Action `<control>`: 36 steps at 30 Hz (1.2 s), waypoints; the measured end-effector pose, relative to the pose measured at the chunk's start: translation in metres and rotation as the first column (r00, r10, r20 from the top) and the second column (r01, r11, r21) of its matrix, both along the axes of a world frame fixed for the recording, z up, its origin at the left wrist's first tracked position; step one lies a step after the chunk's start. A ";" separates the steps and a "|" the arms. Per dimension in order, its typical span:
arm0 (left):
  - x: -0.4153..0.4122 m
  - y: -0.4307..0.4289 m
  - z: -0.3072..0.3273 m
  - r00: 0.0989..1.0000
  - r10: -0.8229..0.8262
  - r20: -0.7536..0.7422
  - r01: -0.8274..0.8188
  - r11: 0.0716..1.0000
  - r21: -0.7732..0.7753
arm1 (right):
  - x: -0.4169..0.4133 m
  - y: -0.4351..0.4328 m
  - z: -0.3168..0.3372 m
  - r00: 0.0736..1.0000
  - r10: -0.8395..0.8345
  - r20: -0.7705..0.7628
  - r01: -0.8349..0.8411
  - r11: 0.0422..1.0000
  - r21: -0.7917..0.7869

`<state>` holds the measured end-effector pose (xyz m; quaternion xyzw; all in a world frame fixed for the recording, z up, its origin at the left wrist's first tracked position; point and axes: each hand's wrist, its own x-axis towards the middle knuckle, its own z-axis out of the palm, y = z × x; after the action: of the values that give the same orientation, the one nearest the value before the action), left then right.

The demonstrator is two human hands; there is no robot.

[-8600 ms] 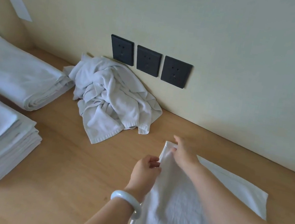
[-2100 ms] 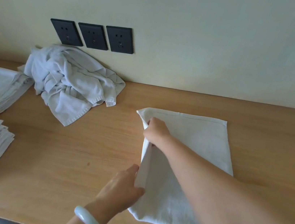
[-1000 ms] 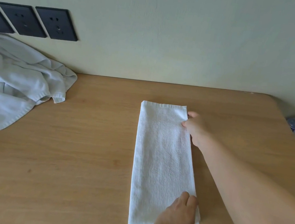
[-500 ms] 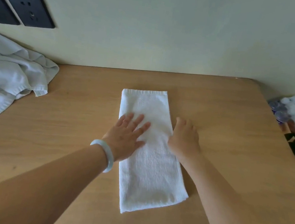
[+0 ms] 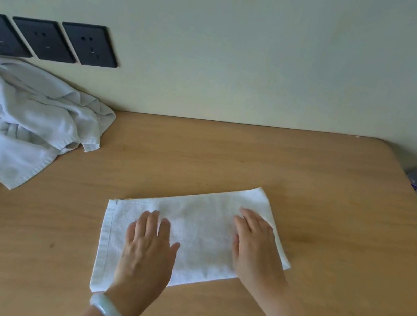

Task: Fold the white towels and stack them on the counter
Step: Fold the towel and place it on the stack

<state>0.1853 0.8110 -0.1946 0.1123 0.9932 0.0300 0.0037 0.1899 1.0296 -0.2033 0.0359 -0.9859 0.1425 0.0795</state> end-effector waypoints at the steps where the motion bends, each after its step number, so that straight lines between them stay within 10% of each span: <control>1: -0.001 -0.004 -0.008 1.000 0.005 0.024 -0.006 0.999 0.032 | -0.010 -0.003 0.004 1.000 0.028 -0.006 -0.028 0.999 -0.016; 12: -0.002 -0.061 -0.039 0.993 0.113 0.035 -0.114 0.993 0.040 | -0.038 0.048 -0.021 0.947 -0.104 0.305 0.051 0.983 0.178; 24: -0.023 -0.068 -0.041 0.996 0.084 0.004 -0.084 0.996 0.044 | -0.016 0.059 -0.016 0.959 -0.192 0.211 0.200 0.979 -0.021; 28: -0.024 -0.037 -0.025 0.994 -0.011 -0.112 0.019 0.997 0.068 | 0.007 0.076 0.017 0.892 -0.342 0.295 0.442 0.799 -0.408; 36: -0.038 0.124 -0.019 0.756 -0.654 0.006 0.654 0.756 0.035 | 0.046 0.081 0.034 0.695 -0.238 0.678 0.695 0.462 -0.551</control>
<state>0.1475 0.9348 -0.2139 0.4517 0.8909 0.0432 0.0212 0.2364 1.1102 -0.1692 -0.3257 -0.7713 0.5286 -0.1399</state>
